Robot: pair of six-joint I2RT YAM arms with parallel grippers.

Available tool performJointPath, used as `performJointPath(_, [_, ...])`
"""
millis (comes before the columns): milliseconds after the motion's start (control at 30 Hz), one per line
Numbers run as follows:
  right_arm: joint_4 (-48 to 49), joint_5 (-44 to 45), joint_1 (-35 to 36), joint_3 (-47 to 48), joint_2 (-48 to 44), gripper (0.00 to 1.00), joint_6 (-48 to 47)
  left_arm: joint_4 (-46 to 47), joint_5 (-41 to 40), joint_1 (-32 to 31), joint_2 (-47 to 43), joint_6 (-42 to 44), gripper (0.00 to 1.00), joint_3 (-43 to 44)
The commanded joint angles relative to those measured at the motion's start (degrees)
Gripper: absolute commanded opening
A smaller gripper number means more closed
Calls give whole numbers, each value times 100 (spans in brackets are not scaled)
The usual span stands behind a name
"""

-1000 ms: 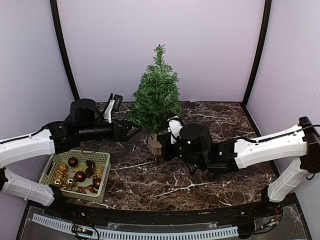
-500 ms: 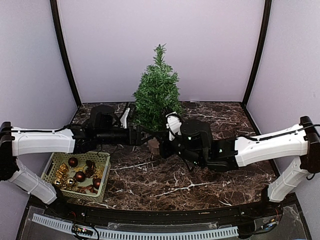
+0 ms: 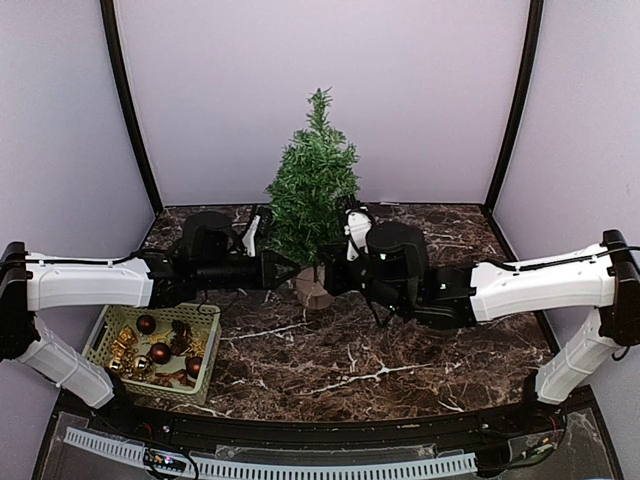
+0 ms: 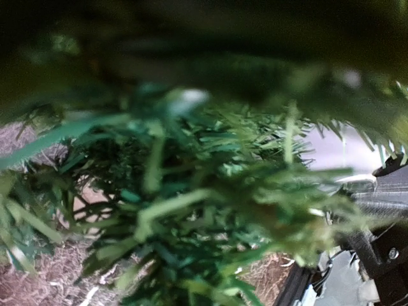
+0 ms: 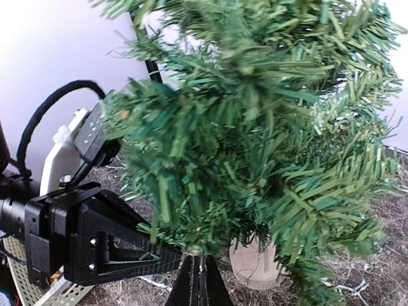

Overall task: Decorate the small christmas tree
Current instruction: Wrap the side of the string light in the gap of the branches.

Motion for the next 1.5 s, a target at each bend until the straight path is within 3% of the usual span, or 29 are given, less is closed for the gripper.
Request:
performJointPath(0, [-99, 199, -181, 163, 3, 0, 446, -175, -192, -19, -144, 58, 6, 68])
performJointPath(267, [-362, 329, -366, 150, 232, 0, 989, -352, -320, -23, -355, 108, 0, -72])
performJointPath(633, [4, -58, -169, -149, 455, 0, 925, -456, -346, -15, -428, 198, 0, 35])
performJointPath(1033, [1421, 450, -157, -669, 959, 1, 791, -788, -501, -6, -572, 364, 0, 177])
performJointPath(1167, [1828, 230, -145, -943, 793, 18, 634, -861, -444, 7, -538, 434, 0, 262])
performJointPath(1333, [2534, -210, -79, -1843, 269, 50, 510, -1045, -440, 119, -567, 593, 0, 357])
performJointPath(1467, [2970, -338, -98, -2559, -157, 66, 698, -1086, -317, 267, -645, 649, 0, 359])
